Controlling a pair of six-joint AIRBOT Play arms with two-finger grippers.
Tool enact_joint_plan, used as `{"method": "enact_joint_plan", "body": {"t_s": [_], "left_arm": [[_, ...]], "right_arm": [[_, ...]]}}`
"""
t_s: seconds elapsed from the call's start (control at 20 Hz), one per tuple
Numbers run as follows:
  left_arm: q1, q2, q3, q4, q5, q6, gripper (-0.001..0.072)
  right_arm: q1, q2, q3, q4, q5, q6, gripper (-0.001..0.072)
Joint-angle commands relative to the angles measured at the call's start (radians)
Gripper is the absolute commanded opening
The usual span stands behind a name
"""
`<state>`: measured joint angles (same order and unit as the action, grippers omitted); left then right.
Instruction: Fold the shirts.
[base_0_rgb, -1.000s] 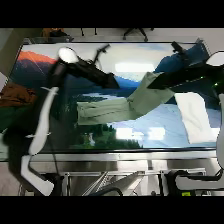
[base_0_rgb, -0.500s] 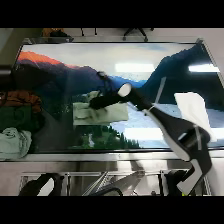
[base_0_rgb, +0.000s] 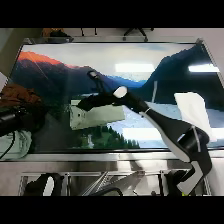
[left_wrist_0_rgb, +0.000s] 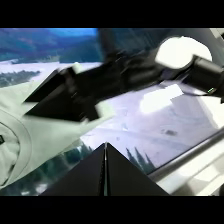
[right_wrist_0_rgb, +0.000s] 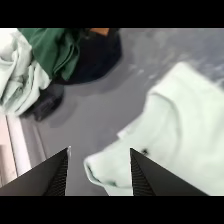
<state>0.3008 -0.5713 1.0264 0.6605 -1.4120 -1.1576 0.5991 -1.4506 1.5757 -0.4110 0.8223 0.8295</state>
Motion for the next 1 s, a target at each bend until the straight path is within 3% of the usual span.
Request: {"method": "enact_joint_plan", "body": {"t_s": [0.0, 0.1, 0.15, 0.2, 0.45, 0.9, 0.95], "left_arm": [[0.056, 0.055, -0.035, -0.002, 0.009, 0.006, 0.0013], [0.057, 0.056, -0.035, -0.006, 0.009, 0.006, 0.0013], [0.057, 0.056, -0.035, -0.007, 0.011, 0.006, 0.0012], [0.057, 0.056, -0.035, -0.007, 0.017, 0.005, 0.0013], [0.057, 0.056, -0.035, -0.008, 0.036, 0.006, 0.0013], [0.057, 0.056, -0.035, -0.006, 0.055, 0.007, 0.0013], [0.057, 0.056, -0.035, -0.006, 0.058, 0.008, 0.0013]], "right_arm": [[-0.201, 0.099, 0.0, -0.214, 0.2, 0.167, 0.0434], [-0.326, 0.108, -0.001, -0.349, 0.297, 0.266, 0.0467], [-0.374, 0.101, -0.011, -0.404, 0.329, 0.301, 0.0579], [-0.41, 0.091, -0.026, -0.438, 0.341, 0.322, 0.064], [-0.439, -0.03, -0.101, -0.44, 0.346, 0.326, 0.0639], [-0.338, -0.158, -0.101, -0.241, 0.323, 0.258, 0.0635], [-0.332, -0.159, -0.101, -0.209, 0.322, 0.24, 0.0601]]}}
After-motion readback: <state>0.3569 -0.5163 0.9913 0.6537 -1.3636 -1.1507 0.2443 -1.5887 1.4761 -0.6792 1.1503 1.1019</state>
